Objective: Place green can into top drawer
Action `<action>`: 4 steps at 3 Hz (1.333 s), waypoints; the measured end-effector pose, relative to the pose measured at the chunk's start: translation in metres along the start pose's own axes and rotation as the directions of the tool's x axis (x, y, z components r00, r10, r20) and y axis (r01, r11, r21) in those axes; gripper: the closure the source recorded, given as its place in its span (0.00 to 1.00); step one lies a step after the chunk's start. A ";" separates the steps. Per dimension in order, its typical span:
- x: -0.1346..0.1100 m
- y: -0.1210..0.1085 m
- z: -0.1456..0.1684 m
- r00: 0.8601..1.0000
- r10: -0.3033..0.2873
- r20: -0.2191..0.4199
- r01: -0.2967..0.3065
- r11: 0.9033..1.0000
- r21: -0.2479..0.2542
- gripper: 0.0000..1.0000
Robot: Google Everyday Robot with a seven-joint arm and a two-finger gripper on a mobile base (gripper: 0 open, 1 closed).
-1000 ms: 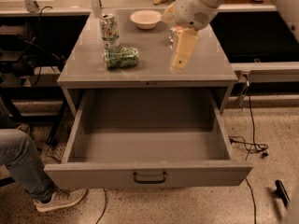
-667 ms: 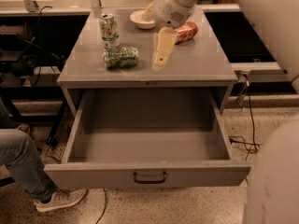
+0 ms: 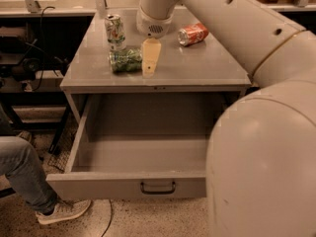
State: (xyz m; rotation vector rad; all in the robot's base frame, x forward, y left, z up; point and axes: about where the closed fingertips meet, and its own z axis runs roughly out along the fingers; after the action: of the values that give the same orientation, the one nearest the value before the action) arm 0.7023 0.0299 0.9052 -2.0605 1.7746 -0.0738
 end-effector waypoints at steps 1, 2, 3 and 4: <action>0.009 -0.014 0.022 0.995 0.054 -0.079 -0.055 0.998 -0.006 0.00; 0.012 -0.020 0.037 0.987 0.075 -0.140 -0.078 0.997 -0.018 0.00; 0.010 -0.023 0.048 0.981 0.068 -0.180 -0.074 0.997 -0.028 0.00; 0.005 -0.022 0.055 0.979 0.056 -0.198 -0.065 0.997 -0.041 0.00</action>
Offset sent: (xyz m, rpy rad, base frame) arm 0.0450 0.0023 -0.0387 -0.1863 0.0454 -0.1582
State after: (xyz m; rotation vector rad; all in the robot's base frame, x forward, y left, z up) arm 0.7412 0.0423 0.8612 -2.0926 1.9725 -0.2266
